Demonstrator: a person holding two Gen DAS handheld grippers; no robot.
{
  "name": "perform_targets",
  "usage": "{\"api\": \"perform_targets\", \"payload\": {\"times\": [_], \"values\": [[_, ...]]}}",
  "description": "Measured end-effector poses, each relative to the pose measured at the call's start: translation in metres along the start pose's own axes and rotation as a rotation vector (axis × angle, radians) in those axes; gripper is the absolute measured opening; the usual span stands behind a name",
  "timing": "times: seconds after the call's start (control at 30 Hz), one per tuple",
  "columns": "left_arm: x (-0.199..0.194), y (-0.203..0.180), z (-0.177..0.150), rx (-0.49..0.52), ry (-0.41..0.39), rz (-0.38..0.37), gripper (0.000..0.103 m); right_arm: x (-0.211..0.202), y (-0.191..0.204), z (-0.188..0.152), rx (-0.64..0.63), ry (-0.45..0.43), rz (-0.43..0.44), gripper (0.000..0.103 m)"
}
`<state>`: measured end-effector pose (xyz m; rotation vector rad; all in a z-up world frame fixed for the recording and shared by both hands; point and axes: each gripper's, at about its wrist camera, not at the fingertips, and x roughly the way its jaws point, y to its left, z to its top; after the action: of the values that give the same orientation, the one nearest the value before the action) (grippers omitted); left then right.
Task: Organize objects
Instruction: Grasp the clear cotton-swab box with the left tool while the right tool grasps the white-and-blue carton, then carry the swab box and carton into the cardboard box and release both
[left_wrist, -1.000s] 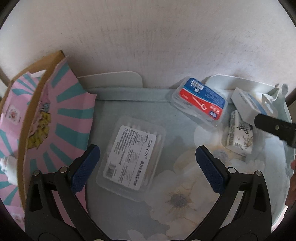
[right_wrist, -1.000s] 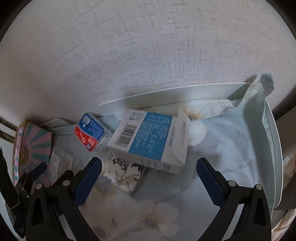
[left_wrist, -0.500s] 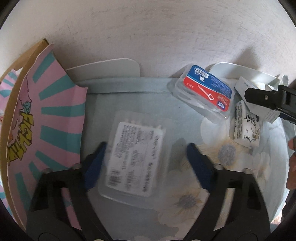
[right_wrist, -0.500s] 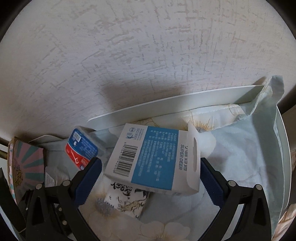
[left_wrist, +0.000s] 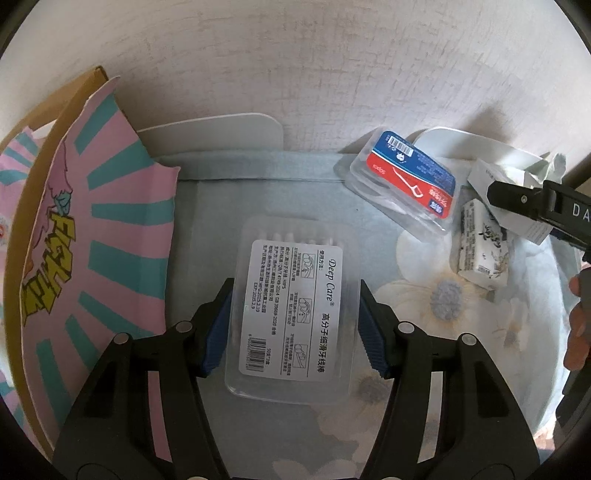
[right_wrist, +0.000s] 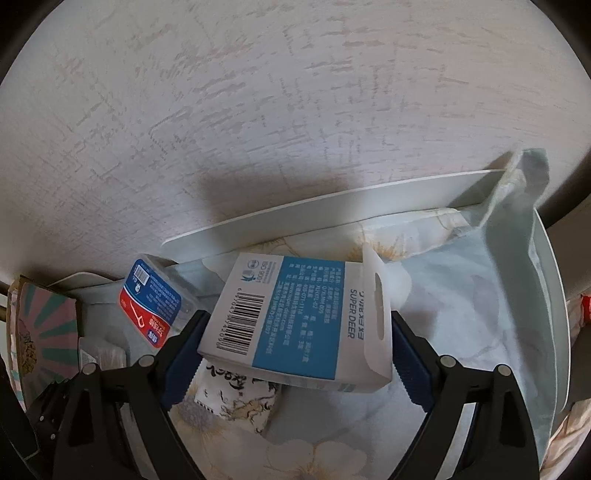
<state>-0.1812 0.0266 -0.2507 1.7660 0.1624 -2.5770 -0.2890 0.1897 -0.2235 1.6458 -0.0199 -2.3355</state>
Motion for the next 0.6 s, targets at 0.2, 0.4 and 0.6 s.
{"api": "perform_targets", "payload": {"times": [0.2,0.4,0.6], "values": [[-0.02,-0.005,-0.001,-0.008,-0.021,-0.036,0.058,-0.021,-0.012,-0.01,0.014,-0.018,-0.001,0.09],[-0.056,-0.015,0.008,0.005,-0.077,-0.069,0.058,-0.053,-0.019,-0.022,-0.002,-0.052,0.012,0.09],[-0.104,-0.003,0.019,0.017,-0.15,-0.086,0.058,-0.097,-0.021,-0.038,-0.023,-0.101,0.05,0.09]]}}
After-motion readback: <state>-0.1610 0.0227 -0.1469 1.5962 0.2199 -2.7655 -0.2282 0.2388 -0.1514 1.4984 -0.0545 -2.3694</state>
